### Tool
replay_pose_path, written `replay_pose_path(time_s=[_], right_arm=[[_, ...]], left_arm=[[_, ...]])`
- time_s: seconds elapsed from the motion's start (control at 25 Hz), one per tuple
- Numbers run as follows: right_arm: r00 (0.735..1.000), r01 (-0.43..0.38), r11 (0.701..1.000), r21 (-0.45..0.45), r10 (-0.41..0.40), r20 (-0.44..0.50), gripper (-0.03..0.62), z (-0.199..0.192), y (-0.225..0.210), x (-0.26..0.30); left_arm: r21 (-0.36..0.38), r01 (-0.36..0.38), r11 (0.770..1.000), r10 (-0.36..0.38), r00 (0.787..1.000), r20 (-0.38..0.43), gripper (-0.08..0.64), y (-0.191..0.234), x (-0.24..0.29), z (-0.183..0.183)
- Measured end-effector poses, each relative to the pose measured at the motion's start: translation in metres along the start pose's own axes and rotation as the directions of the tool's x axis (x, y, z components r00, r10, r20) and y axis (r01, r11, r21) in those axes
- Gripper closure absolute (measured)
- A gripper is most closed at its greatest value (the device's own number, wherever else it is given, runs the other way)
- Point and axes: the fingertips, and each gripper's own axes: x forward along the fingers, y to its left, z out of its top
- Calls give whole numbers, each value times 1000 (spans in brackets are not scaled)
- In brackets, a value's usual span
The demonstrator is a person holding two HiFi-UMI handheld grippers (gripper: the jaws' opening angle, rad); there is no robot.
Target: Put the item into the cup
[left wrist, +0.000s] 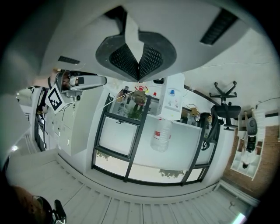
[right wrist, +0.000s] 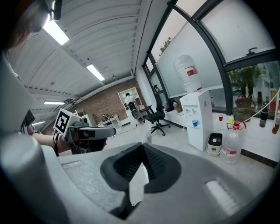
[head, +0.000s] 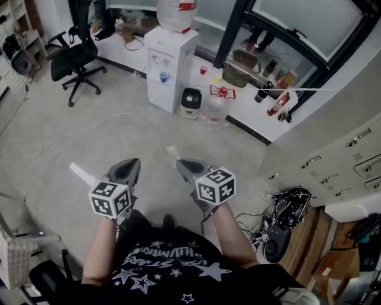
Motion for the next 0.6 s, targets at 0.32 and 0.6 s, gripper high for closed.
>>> replay_pose_path(time_s=[0.32, 0.6], right_arm=[[1000, 14, 998, 55, -14, 3, 592, -7, -16, 13], [998, 59, 993, 98, -59, -7, 592, 3, -48, 36]], left_arm=[[23, -1, 1000, 1, 1000, 18, 552, 2, 6, 5], [25, 41, 999, -41, 999, 4, 552, 30, 43, 17]])
